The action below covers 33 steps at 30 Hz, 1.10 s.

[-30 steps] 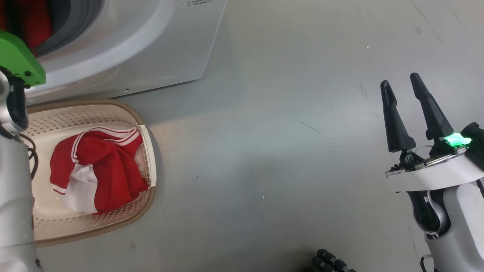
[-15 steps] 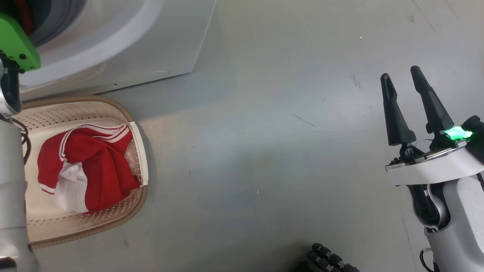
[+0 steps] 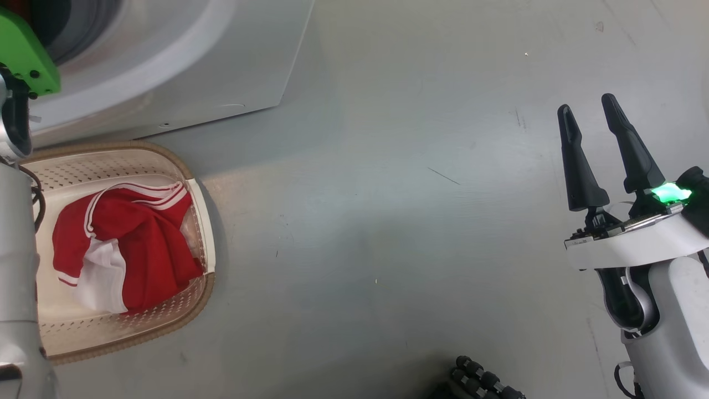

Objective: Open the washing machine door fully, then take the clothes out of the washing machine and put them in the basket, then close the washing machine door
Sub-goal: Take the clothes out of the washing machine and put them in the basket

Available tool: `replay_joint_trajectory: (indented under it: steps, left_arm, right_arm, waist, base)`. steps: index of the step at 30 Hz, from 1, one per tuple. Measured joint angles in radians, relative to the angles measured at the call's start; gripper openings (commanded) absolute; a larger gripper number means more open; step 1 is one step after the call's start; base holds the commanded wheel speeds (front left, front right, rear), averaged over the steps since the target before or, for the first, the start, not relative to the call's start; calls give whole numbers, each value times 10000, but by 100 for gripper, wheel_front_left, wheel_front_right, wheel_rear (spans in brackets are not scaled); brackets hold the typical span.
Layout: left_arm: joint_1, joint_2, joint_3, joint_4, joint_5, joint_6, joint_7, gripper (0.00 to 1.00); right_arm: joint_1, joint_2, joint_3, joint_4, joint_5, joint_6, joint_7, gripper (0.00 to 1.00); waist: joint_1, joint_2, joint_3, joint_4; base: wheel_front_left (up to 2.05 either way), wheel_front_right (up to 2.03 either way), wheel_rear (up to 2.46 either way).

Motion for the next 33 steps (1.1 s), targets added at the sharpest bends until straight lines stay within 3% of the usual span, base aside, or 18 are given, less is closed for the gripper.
replay_joint_trajectory:
  steps: [17,33]
  left_arm:
    - [37,-288,73,807,-40,-236,-1695,0]
    - [1435,-750,-153,1438,-123,-871,-3384,0]
  right_arm:
    - [-117,-25,-209,209,-23,0,0,100]
    - [159,-113,-318,422,-370,0,-2,100]
  waist:
    - [0,0,-554,344]
    - [0,0,-1756,1095]
  base:
    - [0,0,0]
    - [0,0,0]
